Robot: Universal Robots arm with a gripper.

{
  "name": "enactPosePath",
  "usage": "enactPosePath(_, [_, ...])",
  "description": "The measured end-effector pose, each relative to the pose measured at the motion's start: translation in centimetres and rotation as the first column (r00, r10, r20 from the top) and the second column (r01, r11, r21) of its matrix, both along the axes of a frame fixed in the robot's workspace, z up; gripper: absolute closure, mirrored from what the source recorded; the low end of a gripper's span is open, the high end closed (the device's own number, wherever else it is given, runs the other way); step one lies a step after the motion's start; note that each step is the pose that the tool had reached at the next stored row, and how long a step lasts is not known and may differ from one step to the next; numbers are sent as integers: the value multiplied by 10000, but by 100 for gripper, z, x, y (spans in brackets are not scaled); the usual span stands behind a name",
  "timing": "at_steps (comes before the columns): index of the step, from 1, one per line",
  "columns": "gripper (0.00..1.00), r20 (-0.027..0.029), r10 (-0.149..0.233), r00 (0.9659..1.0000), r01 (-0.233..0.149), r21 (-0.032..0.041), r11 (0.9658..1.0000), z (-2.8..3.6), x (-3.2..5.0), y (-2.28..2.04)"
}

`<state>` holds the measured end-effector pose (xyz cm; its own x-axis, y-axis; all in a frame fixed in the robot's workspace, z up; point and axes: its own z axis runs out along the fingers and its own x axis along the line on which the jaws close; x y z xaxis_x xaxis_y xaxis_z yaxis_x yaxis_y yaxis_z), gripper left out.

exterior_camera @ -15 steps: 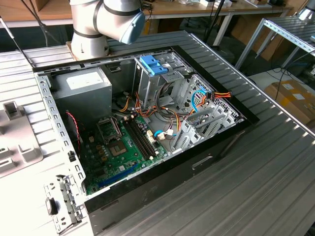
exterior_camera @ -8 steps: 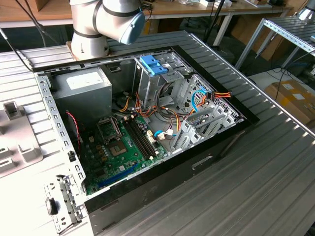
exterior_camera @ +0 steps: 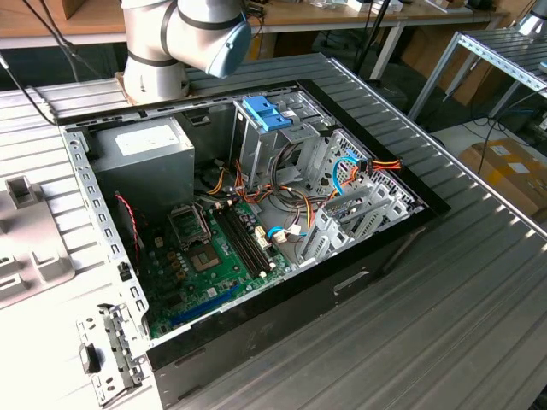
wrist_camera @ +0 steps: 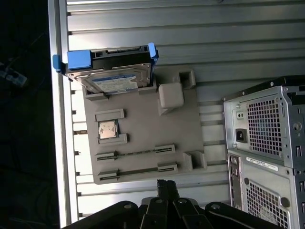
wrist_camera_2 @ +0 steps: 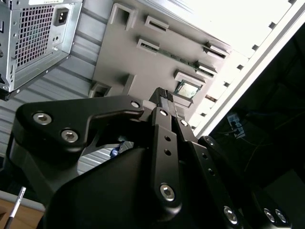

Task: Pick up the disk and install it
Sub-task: 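Reach for the disk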

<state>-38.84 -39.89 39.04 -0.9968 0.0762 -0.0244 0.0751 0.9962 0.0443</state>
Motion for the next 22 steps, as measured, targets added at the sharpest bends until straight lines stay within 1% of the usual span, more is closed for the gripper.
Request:
enactPosePath(5, [89, 1, 0, 10000, 0, 1, 10000, -2, -49, 2])
enactPosePath(11, [89, 0, -1, 10000, 1, 0, 10000, -7, -90, 47])
enactPosePath(22, [89, 1, 0, 10000, 0, 0, 10000, -16, -176, 86])
